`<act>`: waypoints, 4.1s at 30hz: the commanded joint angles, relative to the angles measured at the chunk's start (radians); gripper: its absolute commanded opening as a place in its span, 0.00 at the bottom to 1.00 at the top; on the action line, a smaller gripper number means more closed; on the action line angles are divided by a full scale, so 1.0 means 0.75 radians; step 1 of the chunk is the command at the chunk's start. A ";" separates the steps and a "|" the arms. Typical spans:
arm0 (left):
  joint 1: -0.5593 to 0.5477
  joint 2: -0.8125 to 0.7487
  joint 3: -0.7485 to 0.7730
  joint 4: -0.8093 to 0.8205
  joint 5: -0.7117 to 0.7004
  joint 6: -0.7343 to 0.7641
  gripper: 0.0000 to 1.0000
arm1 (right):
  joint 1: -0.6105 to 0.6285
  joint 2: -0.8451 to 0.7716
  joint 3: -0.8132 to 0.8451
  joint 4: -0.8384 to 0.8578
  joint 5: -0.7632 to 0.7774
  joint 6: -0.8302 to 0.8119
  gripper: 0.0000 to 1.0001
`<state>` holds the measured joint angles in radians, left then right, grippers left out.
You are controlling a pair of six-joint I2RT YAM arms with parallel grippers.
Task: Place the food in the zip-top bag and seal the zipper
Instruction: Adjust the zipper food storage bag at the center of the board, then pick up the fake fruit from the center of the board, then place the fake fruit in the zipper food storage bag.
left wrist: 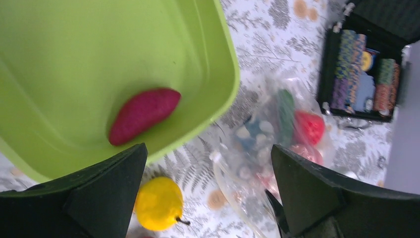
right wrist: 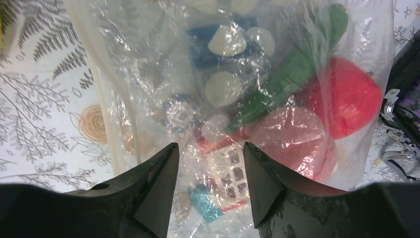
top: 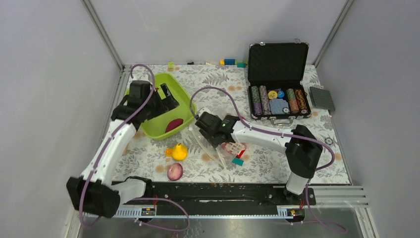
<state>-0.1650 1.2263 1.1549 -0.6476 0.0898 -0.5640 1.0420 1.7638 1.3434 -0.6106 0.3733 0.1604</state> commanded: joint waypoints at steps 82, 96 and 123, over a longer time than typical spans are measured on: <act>-0.837 -0.165 -0.354 -0.337 -0.800 -0.389 0.00 | -0.343 -0.735 0.092 0.197 -1.206 0.488 0.00; -0.834 -0.531 -0.237 -0.495 -1.067 -0.514 0.00 | -0.468 -0.696 -0.280 0.301 -0.900 0.609 0.00; -0.927 0.063 0.409 0.291 -0.113 0.056 0.00 | -0.583 -0.869 -0.236 0.119 -0.664 0.411 0.00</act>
<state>-0.8280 1.2129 1.3899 -0.4503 -0.0525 -0.5758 0.6075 1.1355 1.1687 -0.5625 -0.1200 0.4606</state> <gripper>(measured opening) 0.331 0.022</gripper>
